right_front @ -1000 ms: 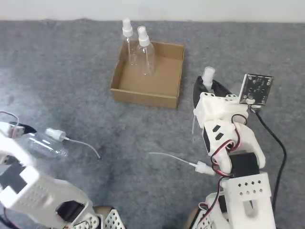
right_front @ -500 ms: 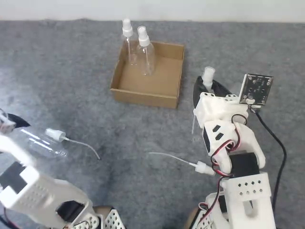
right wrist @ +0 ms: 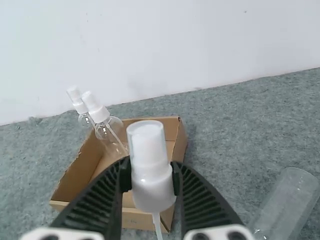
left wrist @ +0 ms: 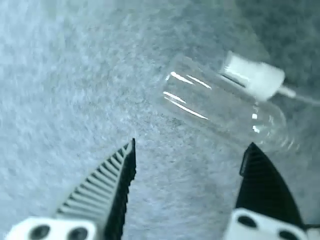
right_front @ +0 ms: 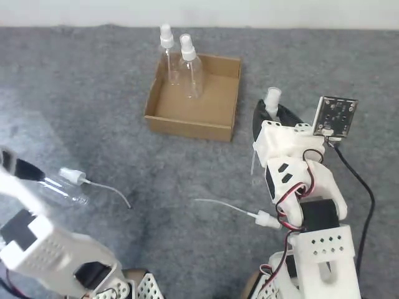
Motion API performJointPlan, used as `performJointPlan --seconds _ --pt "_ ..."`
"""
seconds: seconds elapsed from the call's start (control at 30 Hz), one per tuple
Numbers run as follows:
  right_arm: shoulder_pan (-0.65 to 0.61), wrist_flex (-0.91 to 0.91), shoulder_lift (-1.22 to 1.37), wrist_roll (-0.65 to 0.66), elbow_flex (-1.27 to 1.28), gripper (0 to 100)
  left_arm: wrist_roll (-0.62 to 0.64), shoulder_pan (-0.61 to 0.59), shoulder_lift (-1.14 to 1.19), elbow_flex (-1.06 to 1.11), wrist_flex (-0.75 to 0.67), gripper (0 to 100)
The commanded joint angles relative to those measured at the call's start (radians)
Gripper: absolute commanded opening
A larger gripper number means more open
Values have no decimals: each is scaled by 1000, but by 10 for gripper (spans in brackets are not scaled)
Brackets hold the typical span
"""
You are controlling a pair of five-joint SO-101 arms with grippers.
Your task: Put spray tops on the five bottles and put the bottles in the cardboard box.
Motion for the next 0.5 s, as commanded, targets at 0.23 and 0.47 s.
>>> performJointPlan --seconds 0.23,0.47 --pt "5 -27 -27 -3 -11 8 -494 49 -11 -48 -100 312" --pt "5 -27 -27 -3 -11 8 -824 49 -9 7 -175 312"
